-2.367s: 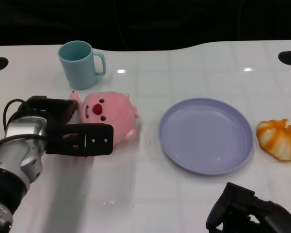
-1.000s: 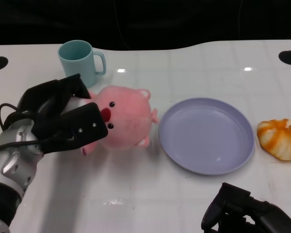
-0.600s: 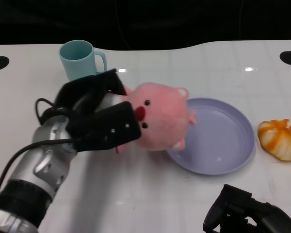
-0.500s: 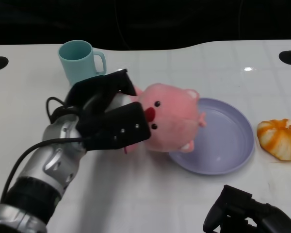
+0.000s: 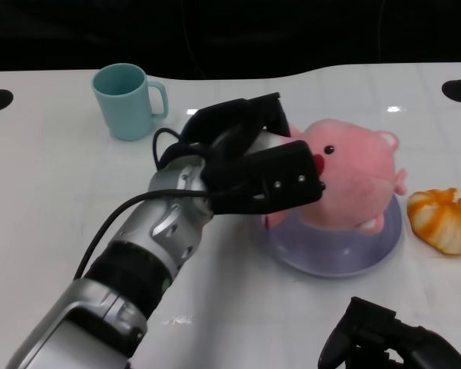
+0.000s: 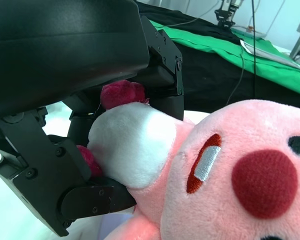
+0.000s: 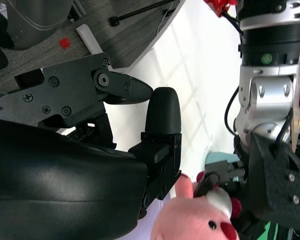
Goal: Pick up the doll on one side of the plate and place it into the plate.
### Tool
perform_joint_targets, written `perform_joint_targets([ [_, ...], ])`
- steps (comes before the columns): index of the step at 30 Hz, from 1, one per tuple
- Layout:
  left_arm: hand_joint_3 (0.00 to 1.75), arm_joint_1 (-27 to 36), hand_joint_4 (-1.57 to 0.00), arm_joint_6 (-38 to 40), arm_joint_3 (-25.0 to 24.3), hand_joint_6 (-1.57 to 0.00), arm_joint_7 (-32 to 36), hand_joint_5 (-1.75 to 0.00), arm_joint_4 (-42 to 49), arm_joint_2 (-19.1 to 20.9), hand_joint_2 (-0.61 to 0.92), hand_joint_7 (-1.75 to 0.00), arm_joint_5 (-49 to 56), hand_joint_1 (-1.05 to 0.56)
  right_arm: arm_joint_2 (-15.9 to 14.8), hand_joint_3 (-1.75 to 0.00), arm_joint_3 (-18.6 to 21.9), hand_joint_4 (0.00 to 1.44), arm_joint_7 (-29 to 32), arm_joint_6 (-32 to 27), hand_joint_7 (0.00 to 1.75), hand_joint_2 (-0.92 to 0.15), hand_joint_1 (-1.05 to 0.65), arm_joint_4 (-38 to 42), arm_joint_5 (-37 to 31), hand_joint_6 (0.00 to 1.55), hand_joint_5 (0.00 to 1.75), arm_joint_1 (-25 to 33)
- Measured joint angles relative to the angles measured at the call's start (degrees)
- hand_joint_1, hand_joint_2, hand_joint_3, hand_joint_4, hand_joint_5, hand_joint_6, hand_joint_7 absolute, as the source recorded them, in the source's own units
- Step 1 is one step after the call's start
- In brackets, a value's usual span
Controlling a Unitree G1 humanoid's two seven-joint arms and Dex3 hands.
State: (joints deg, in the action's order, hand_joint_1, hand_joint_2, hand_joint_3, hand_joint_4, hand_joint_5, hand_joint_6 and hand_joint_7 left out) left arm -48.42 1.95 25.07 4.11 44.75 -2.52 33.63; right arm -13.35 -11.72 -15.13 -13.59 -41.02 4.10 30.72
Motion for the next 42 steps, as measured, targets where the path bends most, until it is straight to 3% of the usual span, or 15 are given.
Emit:
perform_joint_targets([
  [6, 1.0, -4.62, -0.87, -1.35, 0.56, -0.7, 1.11, -1.75, 8.44, -3.44, 0.46, -1.72, -0.24, -0.18, 0.01, -0.62, -1.46, 0.63, 0.48, 0.01, 1.65, -0.87, -0.22, -0.67, -0.61, 0.44, 1.75, 0.36],
  [7, 0.9, -5.29, -0.84, -1.43, 0.53, -0.73, 1.14, -1.75, 9.61, -3.92, 0.48, -1.54, -0.4, -0.2, 0.01, -0.62, -1.61, 0.63, 0.65, 0.02, 1.65, -0.87, -0.22, -0.72, -0.77, 0.44, 1.75, 0.41],
  [8, 0.71, -5.92, -0.79, -1.5, 0.4, -0.83, 1.14, -1.59, 10.84, -4.45, 0.55, -1.08, -0.72, -0.23, 0.02, -0.61, -1.65, 0.63, 0.78, 0.03, 1.65, -0.88, -0.22, -0.73, -1.02, 0.44, 1.75, 0.45],
  [9, 0.6, -6.39, -0.77, -1.59, 0.16, -0.91, 1.13, -1.51, 11.88, -4.86, 0.61, -0.82, -0.91, -0.23, 0.02, -0.61, -1.7, 0.64, 0.85, 0.04, 1.65, -0.88, -0.22, -0.73, -1.14, 0.44, 1.75, 0.46],
  [10, 0.54, -6.72, -0.74, -1.67, -0.16, -0.93, 1.06, -1.45, 12.77, -5.16, 0.64, -0.64, -1.33, -0.23, 0.02, -0.61, -1.76, 0.64, 0.87, 0.04, 1.65, -0.88, -0.22, -0.74, -1.22, 0.44, 1.75, 0.47],
  [11, 0.48, -6.87, -0.71, -1.7, -0.45, -0.91, 0.77, -1.54, 13.38, -5.37, 0.68, -0.46, -1.99, -0.23, 0.02, -0.62, -1.79, 0.64, 0.89, 0.04, 1.65, -0.88, -0.22, -0.76, -1.26, 0.44, 1.75, 0.49],
  [13, 0.43, -7.11, -0.65, -1.7, -0.86, -0.83, -0.68, -1.56, 14.46, -5.66, 0.73, -0.29, -3.08, -0.24, 0.02, -0.61, -1.8, 0.64, 0.91, 0.04, 1.65, -0.88, -0.22, -0.78, -1.3, 0.44, 1.75, 0.53],
  [14, 0.3, -7.26, -0.46, -1.73, -0.91, -0.7, -2.0, -1.33, 14.76, -5.65, 0.82, -0.15, -3.53, -0.3, 0.02, -0.61, -1.79, 0.64, 0.91, 0.04, 1.65, -0.88, -0.22, -0.8, -1.26, 0.44, 1.75, 0.54],
  [16, 0.21, -7.52, -0.27, -2.07, -0.71, -0.56, -4.88, -0.98, 14.88, -5.3, 0.89, -0.05, -3.99, -0.41, 0.03, -0.61, -1.76, 0.64, 0.9, 0.04, 1.65, -0.88, -0.22, -0.84, -1.13, 0.44, 1.75, 0.52],
  [17, 0.21, -7.63, -0.14, -2.53, -0.3, -0.44, -6.09, -0.79, 14.84, -4.88, 0.91, -0.02, -3.91, -0.51, 0.03, -0.61, -1.73, 0.63, 0.88, 0.04, 1.65, -0.88, -0.23, -0.84, -1.02, 0.44, 1.75, 0.52],
  [19, 0.23, -7.75, -0.04, -3.44, 0.68, -0.33, -8.17, -0.64, 14.37, -3.89, 0.92, -0.01, -3.38, -0.6, 0.03, -0.61, -1.62, 0.64, 0.83, 0.04, 1.65, -0.88, -0.23, -0.84, -0.89, 0.44, 1.75, 0.54],
  [21, 0.29, -7.75, -0.01, -3.63, 1.7, -0.21, -9.67, -0.41, 13.21, -2.86, 0.92, -0.01, -2.63, -0.7, 0.02, -0.61, -1.55, 0.64, 0.8, 0.04, 1.65, -0.88, -0.24, -0.84, -0.82, 0.44, 1.75, 0.51],
  [26, 0.42, -7.78, 0.0, -4.67, 4.68, -0.07, -13.44, -0.1, 10.62, -0.11, 0.92, 0.0, 0.05, -0.89, -0.01, -0.61, -1.28, 0.64, 0.69, 0.04, 1.65, -0.87, -0.23, -0.84, -0.5, 0.45, 1.75, 0.45],
  [34, 0.46, -6.9, 0.0, -5.67, 6.08, -0.05, -18.63, -0.01, 1.55, 4.74, 0.92, 0.0, 1.55, -0.97, -0.09, -0.62, -0.56, 0.64, 0.68, 0.04, 1.65, -0.87, -0.22, -0.78, 0.03, 0.45, 1.75, 0.12],
  [42, 0.4, 1.97, -0.06, -5.72, 2.06, -0.09, -22.45, -0.06, -13.39, 9.86, 0.92, -0.02, -2.83, -0.91, -0.16, -0.63, 0.37, 0.63, 0.6, -0.03, 1.65, -0.87, -0.21, -0.69, 0.3, 0.44, 1.75, -0.17],
])
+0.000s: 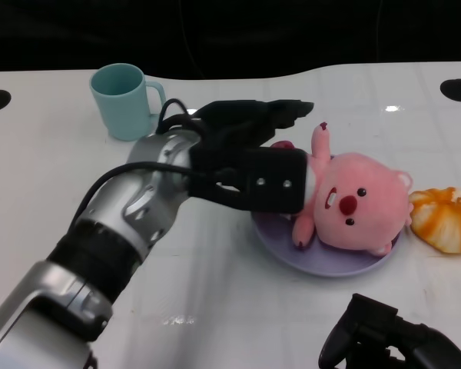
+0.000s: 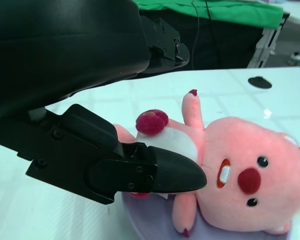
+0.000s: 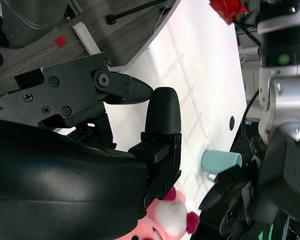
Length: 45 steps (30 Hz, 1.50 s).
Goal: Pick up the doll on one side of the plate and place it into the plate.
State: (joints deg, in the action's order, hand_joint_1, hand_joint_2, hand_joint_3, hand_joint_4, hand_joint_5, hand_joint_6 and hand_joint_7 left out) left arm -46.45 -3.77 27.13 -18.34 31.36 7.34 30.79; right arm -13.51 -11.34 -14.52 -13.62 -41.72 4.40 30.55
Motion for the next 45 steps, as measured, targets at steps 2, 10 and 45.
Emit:
perform_joint_targets([
  [2, 0.39, 2.33, -0.07, 0.04, -1.29, -0.09, -0.63, -0.07, -3.0, 1.12, 0.92, -0.03, -1.64, -0.9, -0.04, -0.63, 0.07, 0.63, -0.17, 0.07, 1.65, -0.87, -0.21, 0.08, 0.0, 0.44, 1.75, -0.16],
  [10, 0.35, 12.28, -0.11, 0.17, -8.42, -0.16, -5.48, -0.22, -14.85, 3.25, 0.92, -0.06, -13.42, -0.79, -0.06, -0.64, 0.31, 0.63, -0.64, 0.14, 1.65, -0.86, -0.19, 0.37, 0.02, 0.44, 1.75, -0.42],
  [45, 1.27, 60.35, -0.74, 32.7, -23.2, -0.74, 7.86, -1.44, -66.46, -4.91, 0.54, -1.15, -49.92, -0.07, -0.63, -0.61, 2.11, 0.63, -2.17, 0.11, 1.64, -0.87, -0.25, 0.93, 0.59, 0.45, 1.75, -0.65],
])
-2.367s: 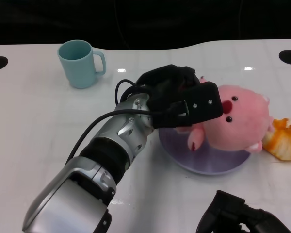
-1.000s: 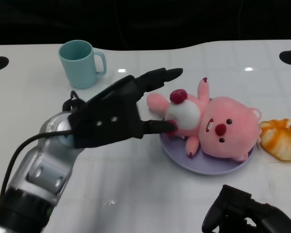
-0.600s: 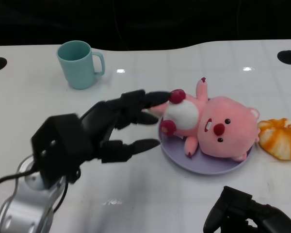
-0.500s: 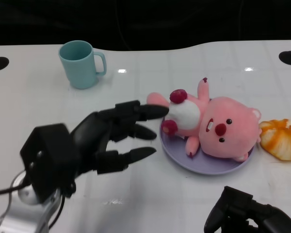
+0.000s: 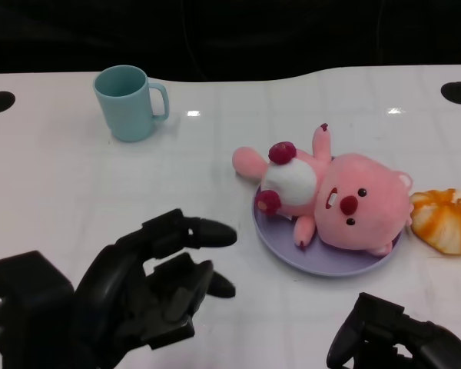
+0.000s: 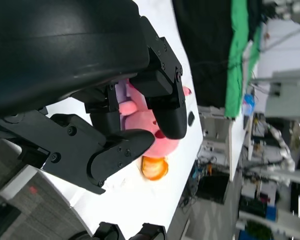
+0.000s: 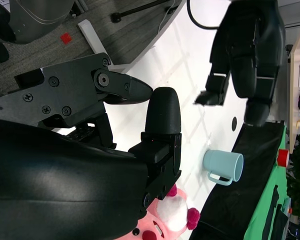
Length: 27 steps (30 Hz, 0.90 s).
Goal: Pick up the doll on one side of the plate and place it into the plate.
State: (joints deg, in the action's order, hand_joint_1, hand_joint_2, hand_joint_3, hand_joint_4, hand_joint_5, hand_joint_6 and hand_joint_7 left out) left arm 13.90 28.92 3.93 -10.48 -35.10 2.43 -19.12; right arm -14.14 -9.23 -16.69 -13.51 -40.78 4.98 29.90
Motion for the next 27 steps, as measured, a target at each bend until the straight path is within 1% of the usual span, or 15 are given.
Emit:
perform_joint_targets([
  [2, 1.3, 1.3, -0.8, 2.54, -0.78, -0.77, 1.06, -1.59, -0.92, -0.45, 0.58, -1.34, -1.84, -0.06, 0.0, -0.61, -0.01, 0.63, -0.05, 0.01, 1.64, -0.87, -0.24, 0.01, -0.03, 0.45, 1.75, -0.1],
  [4, 1.31, 2.13, -0.81, 4.06, -1.7, -0.77, 1.06, -1.67, -1.2, -0.38, 0.58, -1.45, -3.06, -0.07, 0.0, -0.61, -0.01, 0.63, -0.07, 0.05, 1.64, -0.87, -0.24, 0.03, -0.13, 0.46, 1.75, -0.12],
  [5, 1.32, 2.31, -0.83, 4.83, -2.09, -0.76, 1.07, -1.71, -1.38, -0.28, 0.57, -1.54, -3.55, -0.07, -0.01, -0.61, -0.01, 0.64, -0.08, 0.06, 1.64, -0.86, -0.24, 0.04, -0.24, 0.46, 1.75, -0.11],
  [8, 1.36, 2.39, -0.87, 7.64, -3.23, -0.73, 1.1, -1.74, -1.94, 0.4, 0.54, -1.69, -4.73, -0.06, -0.14, -0.61, 0.0, 0.64, -0.2, 0.09, 1.63, -0.86, -0.23, 0.04, -0.57, 0.46, 1.75, -0.09],
  [10, 1.38, 2.39, -0.89, 8.79, -4.0, -0.73, 1.09, -1.75, -1.96, 0.95, 0.52, -1.73, -5.56, -0.06, -0.15, -0.62, 0.01, 0.64, -0.27, 0.18, 1.62, -0.85, -0.22, 0.07, -0.55, 0.47, 1.75, -0.02],
  [15, 1.44, 2.14, -0.91, 9.84, -4.84, -0.75, 1.09, -1.75, -1.06, 1.35, 0.48, -1.75, -6.37, -0.06, -0.1, -0.62, 0.01, 0.65, -0.27, 1.32, 1.62, -0.85, -0.22, 0.61, -0.55, 0.48, 1.74, 0.03],
  [27, 1.43, 0.93, -0.88, 10.09, -5.22, -0.72, 1.09, -1.75, 1.93, 1.9, 0.45, -1.74, -6.19, -0.11, 0.21, -0.66, 0.18, 0.64, -0.24, 1.45, 1.62, -0.83, -0.2, 1.5, -0.42, 0.48, 1.74, -0.88],
])
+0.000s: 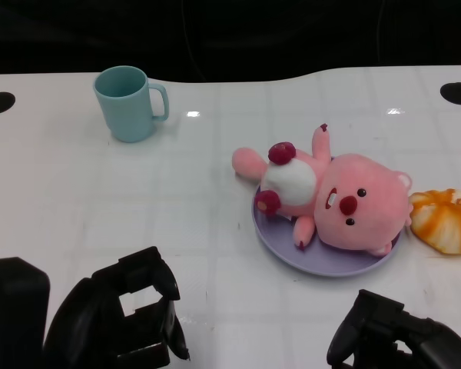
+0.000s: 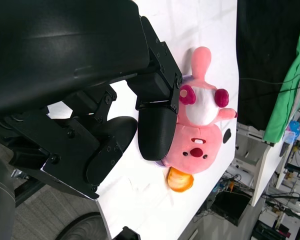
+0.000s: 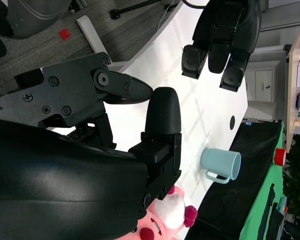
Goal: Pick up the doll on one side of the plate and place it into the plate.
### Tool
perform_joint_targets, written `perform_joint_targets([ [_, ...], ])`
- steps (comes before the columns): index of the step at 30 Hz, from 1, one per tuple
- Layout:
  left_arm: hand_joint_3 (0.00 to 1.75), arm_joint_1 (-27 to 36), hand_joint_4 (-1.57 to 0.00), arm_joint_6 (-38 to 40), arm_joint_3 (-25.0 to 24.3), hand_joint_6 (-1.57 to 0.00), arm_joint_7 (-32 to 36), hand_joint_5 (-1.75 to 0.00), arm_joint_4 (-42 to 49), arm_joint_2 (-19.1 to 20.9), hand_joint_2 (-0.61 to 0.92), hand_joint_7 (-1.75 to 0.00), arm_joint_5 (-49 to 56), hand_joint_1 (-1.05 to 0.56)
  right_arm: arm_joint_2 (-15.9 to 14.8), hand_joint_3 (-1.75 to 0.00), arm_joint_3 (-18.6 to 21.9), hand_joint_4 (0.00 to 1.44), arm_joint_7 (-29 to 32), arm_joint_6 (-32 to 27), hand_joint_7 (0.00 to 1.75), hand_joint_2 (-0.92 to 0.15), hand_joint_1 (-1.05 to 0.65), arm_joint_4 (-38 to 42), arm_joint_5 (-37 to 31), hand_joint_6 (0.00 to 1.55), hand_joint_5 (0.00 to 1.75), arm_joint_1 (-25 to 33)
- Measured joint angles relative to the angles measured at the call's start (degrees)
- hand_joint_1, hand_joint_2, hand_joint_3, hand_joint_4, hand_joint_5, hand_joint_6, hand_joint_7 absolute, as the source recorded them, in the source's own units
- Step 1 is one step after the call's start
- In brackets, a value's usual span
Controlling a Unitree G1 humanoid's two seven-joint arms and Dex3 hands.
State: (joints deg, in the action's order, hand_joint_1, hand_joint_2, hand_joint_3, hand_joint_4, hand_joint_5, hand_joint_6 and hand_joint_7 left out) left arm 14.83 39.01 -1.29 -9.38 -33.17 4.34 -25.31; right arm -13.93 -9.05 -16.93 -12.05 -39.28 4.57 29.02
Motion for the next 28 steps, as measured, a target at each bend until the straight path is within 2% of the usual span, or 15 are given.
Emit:
perform_joint_targets([
  [16, 1.46, -2.14, -0.88, 3.75, -0.64, -0.73, 0.02, -1.75, 0.88, -0.06, 0.45, -1.75, -0.41, -0.08, 0.39, -0.67, 0.24, 0.65, 0.4, 1.1, 1.63, -0.83, -0.21, 1.24, -0.04, 0.48, 1.75, -0.71],
  [28, 1.47, -2.8, -0.89, 3.7, -0.68, -0.72, -0.26, -1.75, 1.63, -0.07, 0.45, -1.75, -1.28, -0.08, 0.41, -0.67, 0.38, 0.66, 0.44, 1.2, 1.63, -0.83, -0.21, 1.81, 0.57, 0.47, 1.75, -1.03],
])
